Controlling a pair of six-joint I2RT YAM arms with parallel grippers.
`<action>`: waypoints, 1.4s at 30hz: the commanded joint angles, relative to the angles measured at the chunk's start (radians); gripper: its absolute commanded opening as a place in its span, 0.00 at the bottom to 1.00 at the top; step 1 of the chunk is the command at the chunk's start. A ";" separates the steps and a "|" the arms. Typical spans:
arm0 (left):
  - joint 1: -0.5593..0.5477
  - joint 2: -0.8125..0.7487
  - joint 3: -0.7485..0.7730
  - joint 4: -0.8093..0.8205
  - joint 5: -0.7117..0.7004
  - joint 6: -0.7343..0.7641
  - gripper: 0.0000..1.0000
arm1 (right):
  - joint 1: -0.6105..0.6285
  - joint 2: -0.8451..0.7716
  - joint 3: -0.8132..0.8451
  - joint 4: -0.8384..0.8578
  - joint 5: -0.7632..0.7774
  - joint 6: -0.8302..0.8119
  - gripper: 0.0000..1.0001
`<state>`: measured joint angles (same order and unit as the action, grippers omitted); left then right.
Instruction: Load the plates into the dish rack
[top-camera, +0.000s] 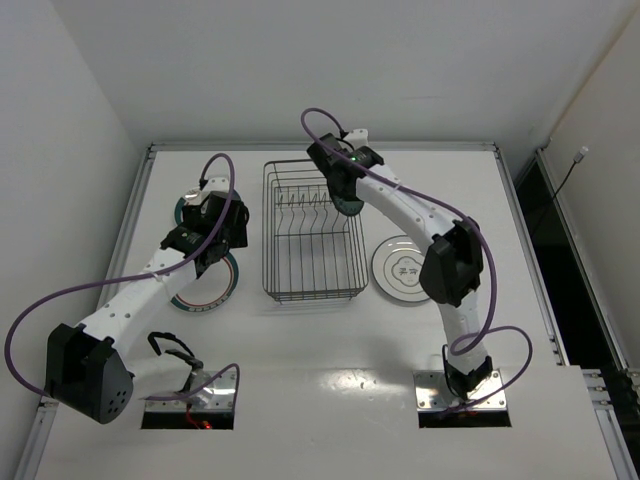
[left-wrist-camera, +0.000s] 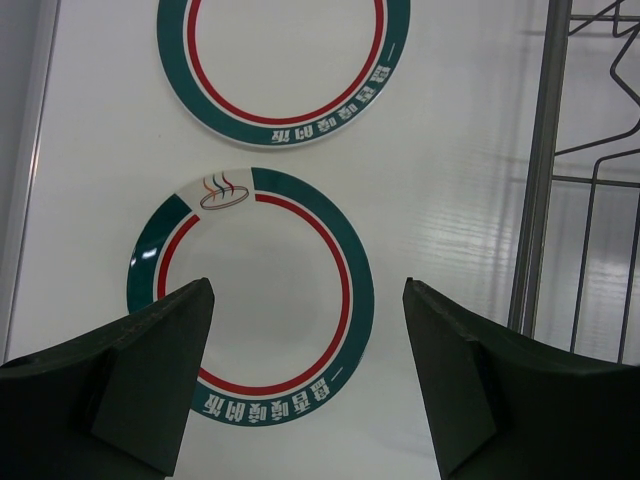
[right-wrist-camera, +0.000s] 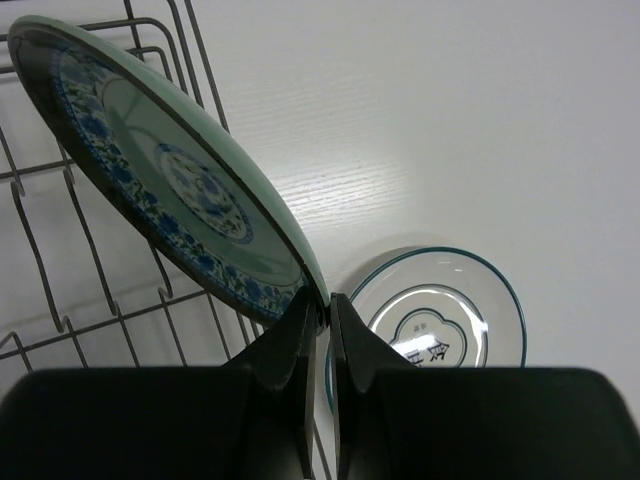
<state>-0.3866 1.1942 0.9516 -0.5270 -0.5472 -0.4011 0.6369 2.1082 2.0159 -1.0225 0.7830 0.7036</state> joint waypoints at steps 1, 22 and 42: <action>-0.006 -0.004 0.018 0.018 -0.016 -0.007 0.74 | -0.003 0.022 0.037 -0.019 0.009 0.030 0.00; -0.006 0.005 0.018 0.018 -0.016 -0.007 0.74 | -0.013 -0.037 0.130 -0.025 0.052 0.026 0.00; -0.006 0.005 0.018 0.018 -0.016 -0.007 0.74 | -0.022 0.053 0.129 -0.057 0.001 0.036 0.00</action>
<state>-0.3866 1.1980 0.9516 -0.5293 -0.5472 -0.4011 0.6174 2.1487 2.1056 -1.0714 0.7811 0.7345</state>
